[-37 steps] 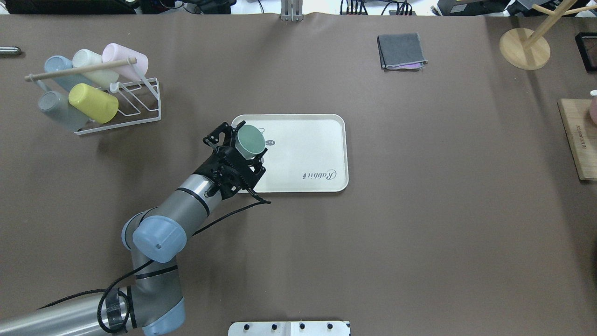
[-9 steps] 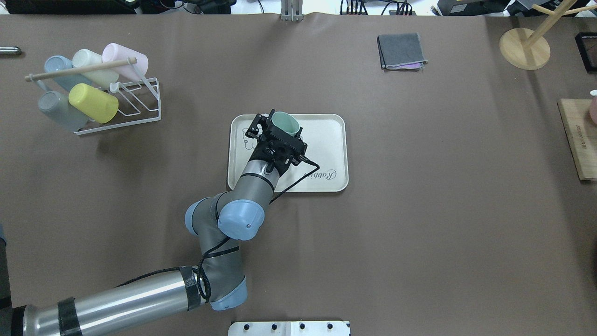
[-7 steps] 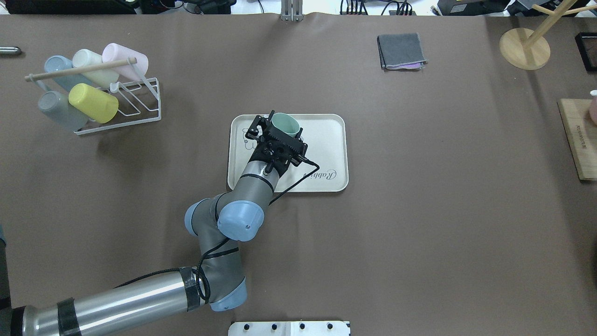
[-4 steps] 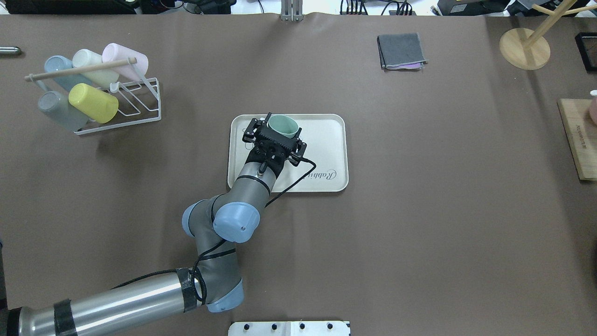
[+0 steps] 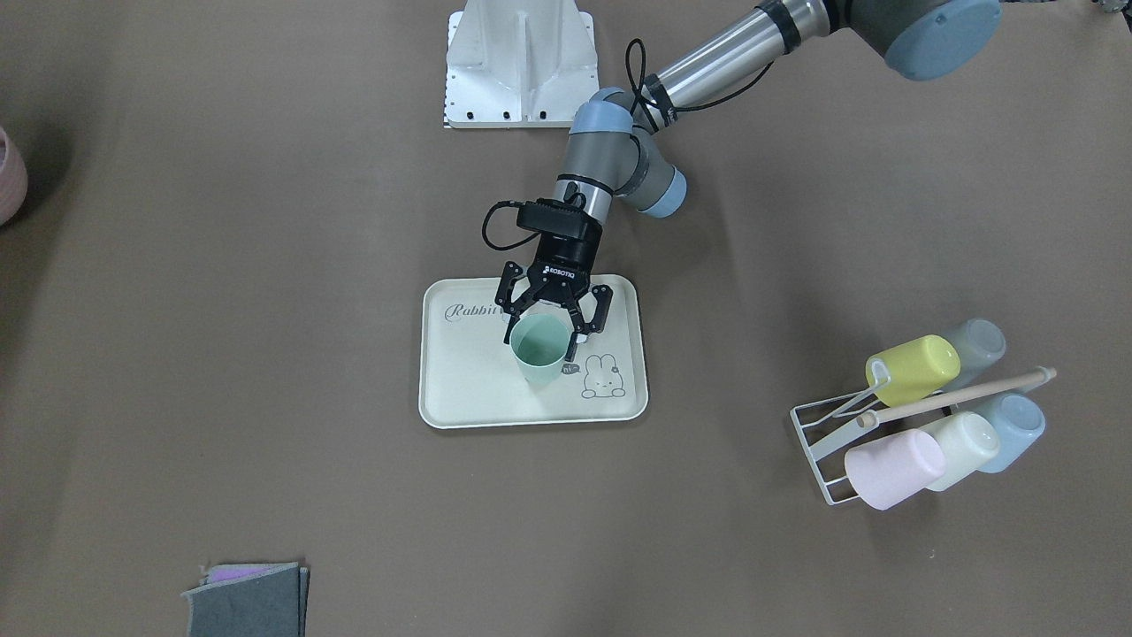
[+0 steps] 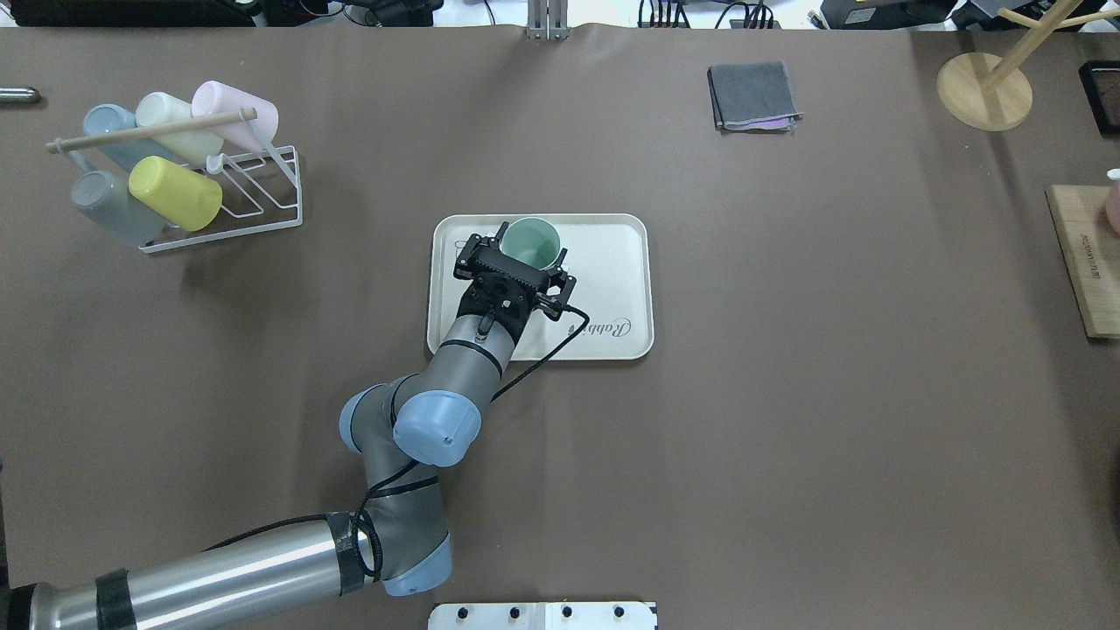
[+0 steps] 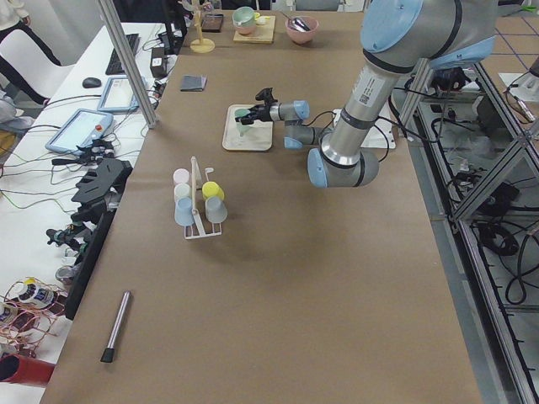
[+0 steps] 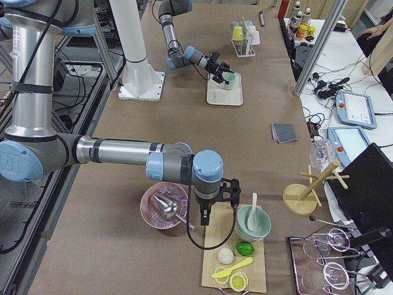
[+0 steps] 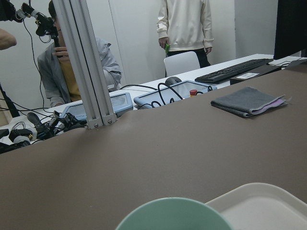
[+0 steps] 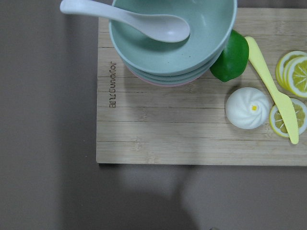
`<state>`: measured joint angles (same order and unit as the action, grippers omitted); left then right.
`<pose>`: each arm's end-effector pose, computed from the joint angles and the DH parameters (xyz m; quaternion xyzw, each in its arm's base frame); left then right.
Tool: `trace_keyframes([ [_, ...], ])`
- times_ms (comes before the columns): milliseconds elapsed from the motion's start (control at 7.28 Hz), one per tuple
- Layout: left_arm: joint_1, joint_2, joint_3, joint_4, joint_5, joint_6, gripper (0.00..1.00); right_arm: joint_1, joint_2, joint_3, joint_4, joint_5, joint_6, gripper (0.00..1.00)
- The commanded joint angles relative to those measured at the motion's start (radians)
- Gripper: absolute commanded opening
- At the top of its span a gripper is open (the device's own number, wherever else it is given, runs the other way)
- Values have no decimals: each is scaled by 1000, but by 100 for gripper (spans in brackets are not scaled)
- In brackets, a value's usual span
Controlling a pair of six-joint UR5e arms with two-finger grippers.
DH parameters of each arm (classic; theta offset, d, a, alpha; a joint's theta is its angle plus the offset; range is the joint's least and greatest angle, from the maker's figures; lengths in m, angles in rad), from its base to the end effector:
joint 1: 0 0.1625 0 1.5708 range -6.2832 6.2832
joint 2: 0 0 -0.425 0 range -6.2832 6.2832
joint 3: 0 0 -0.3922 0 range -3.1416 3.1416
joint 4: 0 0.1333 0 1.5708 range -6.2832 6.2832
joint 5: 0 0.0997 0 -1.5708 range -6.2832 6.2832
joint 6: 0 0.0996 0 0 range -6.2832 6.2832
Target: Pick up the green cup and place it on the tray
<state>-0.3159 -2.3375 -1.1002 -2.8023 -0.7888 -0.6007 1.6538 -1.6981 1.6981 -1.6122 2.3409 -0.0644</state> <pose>0.6448 -0.4248 0.2576 0.6037 0.3467 -0.0351 0.7170 0.0998 -0.4281 0.6596 0.0085 -0.3759 0.0164 0.9265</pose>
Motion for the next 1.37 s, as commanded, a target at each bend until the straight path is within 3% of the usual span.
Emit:
trace_keyframes([
  [0, 0, 3, -13, -2, -4, 2, 95, 6, 0, 0, 0, 0, -1, 100],
  [825, -9, 29, -139, 50, -16, 10, 97, 11, -8, 5, -2, -2, -2, 100],
  [1237, -109, 91, -332, 243, -214, -51, 97, 9, 4, 6, 0, -3, -2, 100],
])
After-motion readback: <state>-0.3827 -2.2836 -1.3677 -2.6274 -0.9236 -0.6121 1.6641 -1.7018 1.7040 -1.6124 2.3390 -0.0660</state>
